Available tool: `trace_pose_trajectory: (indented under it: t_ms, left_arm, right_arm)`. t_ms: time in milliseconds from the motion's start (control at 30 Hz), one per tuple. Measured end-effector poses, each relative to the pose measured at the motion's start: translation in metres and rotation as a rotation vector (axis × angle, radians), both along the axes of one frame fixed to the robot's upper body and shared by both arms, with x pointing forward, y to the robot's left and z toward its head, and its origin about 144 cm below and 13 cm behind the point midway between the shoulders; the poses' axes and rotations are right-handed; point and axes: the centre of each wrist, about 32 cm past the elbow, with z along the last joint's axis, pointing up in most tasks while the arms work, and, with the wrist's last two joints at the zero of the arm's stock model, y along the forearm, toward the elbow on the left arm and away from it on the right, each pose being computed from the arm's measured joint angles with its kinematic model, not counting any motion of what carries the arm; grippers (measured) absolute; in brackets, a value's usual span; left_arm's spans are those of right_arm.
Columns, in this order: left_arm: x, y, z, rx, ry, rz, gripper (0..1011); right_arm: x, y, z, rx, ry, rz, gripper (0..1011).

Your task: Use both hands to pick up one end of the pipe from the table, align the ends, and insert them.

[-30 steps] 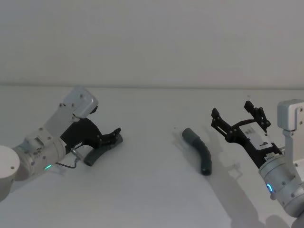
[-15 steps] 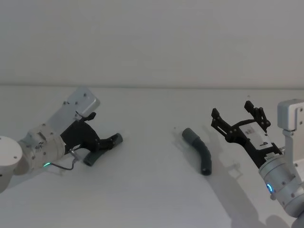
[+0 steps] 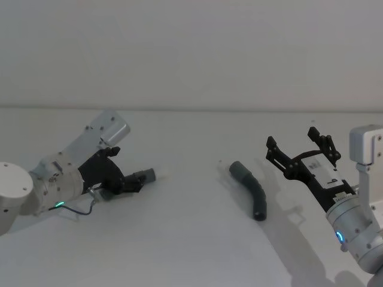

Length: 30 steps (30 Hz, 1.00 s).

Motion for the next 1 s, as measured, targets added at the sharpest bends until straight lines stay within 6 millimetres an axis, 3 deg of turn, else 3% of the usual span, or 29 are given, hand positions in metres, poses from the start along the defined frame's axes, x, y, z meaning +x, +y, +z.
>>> trace_pose_trajectory:
  t_ms: [1000]
  left_arm:
    - [0.019, -0.009, -0.003, -0.003, 0.077, -0.053, 1001]
  right_arm:
    - [0.0, 0.0, 0.0, 0.0, 0.0, 0.0, 1001]
